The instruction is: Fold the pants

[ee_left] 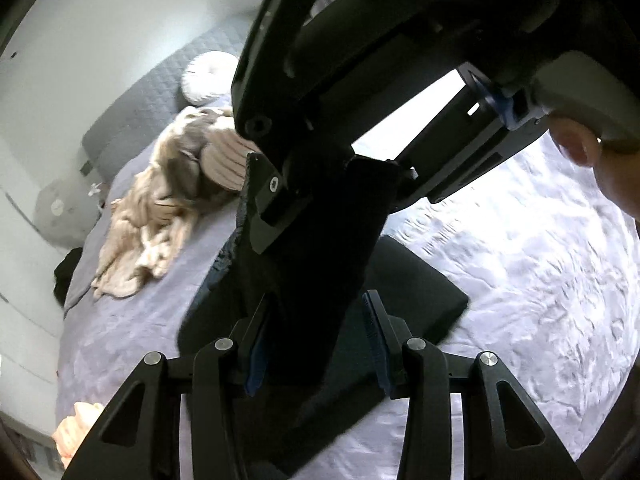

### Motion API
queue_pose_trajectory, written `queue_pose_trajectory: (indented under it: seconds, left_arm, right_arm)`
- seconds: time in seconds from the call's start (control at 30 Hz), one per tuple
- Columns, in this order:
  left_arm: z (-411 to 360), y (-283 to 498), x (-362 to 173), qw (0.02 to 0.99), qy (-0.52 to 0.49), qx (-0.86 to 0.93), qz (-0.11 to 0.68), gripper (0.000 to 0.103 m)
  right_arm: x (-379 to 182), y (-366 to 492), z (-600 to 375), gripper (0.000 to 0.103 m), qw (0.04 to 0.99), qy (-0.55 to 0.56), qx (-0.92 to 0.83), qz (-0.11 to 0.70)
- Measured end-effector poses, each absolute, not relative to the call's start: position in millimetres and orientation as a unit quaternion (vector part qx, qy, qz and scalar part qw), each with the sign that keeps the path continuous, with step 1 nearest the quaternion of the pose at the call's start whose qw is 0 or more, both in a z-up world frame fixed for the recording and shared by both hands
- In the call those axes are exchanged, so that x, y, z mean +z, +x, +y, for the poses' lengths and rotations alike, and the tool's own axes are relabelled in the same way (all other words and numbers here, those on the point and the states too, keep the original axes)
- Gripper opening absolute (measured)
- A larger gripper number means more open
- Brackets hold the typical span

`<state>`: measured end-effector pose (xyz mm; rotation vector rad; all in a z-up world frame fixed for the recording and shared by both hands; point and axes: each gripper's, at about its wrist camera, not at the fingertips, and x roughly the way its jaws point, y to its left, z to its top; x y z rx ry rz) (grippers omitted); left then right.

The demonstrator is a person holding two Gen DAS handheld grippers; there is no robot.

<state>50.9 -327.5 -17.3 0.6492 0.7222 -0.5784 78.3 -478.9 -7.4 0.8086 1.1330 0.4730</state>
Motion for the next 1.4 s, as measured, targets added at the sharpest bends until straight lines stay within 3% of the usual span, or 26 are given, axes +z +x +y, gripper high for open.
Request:
queue_pose_trajectory:
  seconds: [0.4, 0.47, 0.53, 0.57, 0.87, 0.93, 1.17, 1.37, 1.4]
  left_arm:
    - [-355.4, 34.2, -83.6, 0.798, 0.358, -0.286, 0.392, 0.043]
    - [-355.2, 33.4, -87.4, 0.791, 0.364, -0.291, 0.396, 0.049]
    - [-352.2, 33.0, -87.0, 0.783, 0.366, -0.296, 0.407, 0.076]
    - [-348.8, 33.7, -85.6, 0.783, 0.362, -0.297, 0.409, 0.077]
    - [-273.4, 71.6, -49.9, 0.795, 0.255, -0.253, 0.489, 0.077]
    - [-252.4, 89.4, -50.8, 0.796, 0.226, -0.214, 0.519, 0.077]
    - [-200.4, 130.3, -65.7, 0.775, 0.154, -0.149, 0.594, 0.077]
    - [-193.0, 137.4, -68.4, 0.766, 0.123, -0.143, 0.615, 0.077]
    - [-193.0, 137.6, -68.1, 0.765, 0.123, -0.141, 0.616, 0.084]
  right_arm:
    - [-104.9, 59.2, -509.2, 0.022, 0.715, 0.399, 0.184, 0.544]
    - [-115.0, 54.8, -512.7, 0.022, 0.709, 0.408, 0.176, 0.547]
    - [-118.1, 50.7, -515.0, 0.025, 0.704, 0.421, 0.169, 0.547]
    - [-117.5, 50.0, -515.6, 0.025, 0.704, 0.423, 0.166, 0.546]
    - [-88.2, 47.8, -502.5, 0.047, 0.743, 0.298, 0.076, 0.594]
    - [-86.4, 45.3, -500.7, 0.069, 0.750, 0.259, 0.040, 0.607]
    - [-89.7, 15.4, -509.9, 0.070, 0.737, 0.302, 0.001, 0.605]
    - [-80.5, 8.3, -504.7, 0.074, 0.736, 0.281, -0.017, 0.615]
    - [-78.3, 9.4, -504.0, 0.074, 0.736, 0.279, -0.018, 0.616]
